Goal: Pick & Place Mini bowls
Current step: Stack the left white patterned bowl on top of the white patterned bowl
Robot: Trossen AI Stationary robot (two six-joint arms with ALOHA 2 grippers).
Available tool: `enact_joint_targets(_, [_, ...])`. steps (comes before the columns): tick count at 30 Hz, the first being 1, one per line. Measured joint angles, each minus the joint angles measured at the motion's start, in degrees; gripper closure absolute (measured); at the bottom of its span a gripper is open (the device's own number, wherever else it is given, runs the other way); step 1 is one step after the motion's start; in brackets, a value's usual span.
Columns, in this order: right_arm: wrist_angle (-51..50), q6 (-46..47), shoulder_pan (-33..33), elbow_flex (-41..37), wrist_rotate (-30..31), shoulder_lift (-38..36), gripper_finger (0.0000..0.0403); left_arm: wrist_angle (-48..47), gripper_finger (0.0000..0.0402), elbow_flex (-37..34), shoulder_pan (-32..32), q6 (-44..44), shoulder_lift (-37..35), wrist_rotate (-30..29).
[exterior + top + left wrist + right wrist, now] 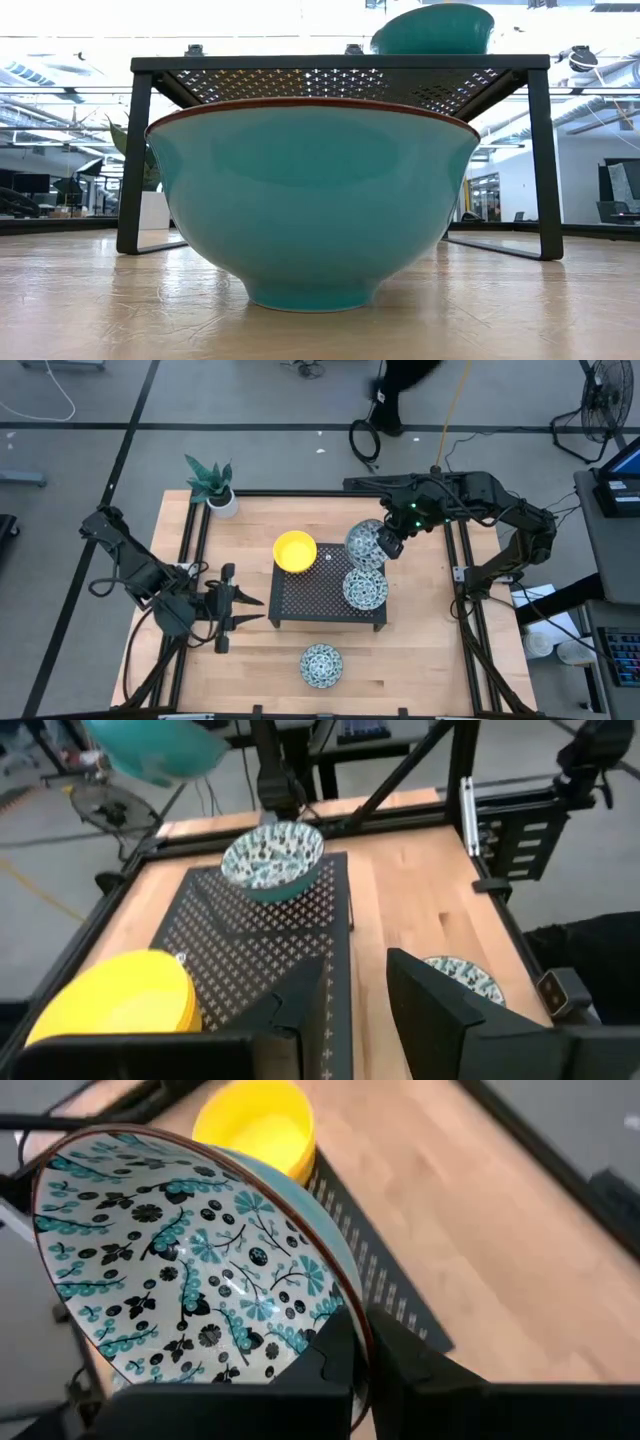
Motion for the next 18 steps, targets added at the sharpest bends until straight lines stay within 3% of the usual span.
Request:
enact_joint_targets(8, [-2.25,2.55,0.28,-0.04,-3.52,0.12,0.0403,1.18,0.0289,0.0,0.0,8.02,0.04,0.05])
enact_joint_targets(18, [-8.26,4.59,0.31,-0.04,-6.55,0.15,0.0403,1.31,0.0289,0.0,0.0,9.28,0.04,0.07])
